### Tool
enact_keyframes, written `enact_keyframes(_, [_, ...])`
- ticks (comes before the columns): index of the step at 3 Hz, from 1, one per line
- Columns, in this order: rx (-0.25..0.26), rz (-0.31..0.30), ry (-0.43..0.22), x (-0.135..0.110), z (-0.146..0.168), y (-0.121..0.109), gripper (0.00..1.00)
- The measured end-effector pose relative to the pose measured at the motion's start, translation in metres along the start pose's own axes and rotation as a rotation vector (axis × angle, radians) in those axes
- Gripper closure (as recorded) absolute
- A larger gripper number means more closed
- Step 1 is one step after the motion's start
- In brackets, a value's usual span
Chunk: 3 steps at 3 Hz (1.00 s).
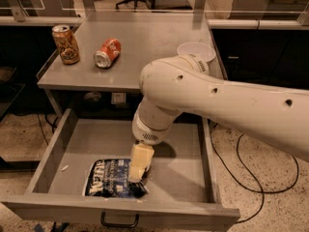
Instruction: Pick blue chip bag from top drawer and place on counter
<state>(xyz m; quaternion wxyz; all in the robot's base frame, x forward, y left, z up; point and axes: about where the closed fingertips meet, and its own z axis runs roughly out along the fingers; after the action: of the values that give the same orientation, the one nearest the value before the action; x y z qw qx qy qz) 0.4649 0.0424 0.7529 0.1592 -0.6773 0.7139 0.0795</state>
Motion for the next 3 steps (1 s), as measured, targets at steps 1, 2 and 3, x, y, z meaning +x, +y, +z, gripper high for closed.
enact_keyframes(1, [0.002,-0.005,-0.002,-0.003,0.022,-0.004,0.0])
enact_keyframes(2, [0.005,-0.026,0.002,-0.011,0.049,-0.016,0.0])
enact_keyframes(3, [0.005,-0.039,0.001,-0.016,0.067,-0.023,0.0])
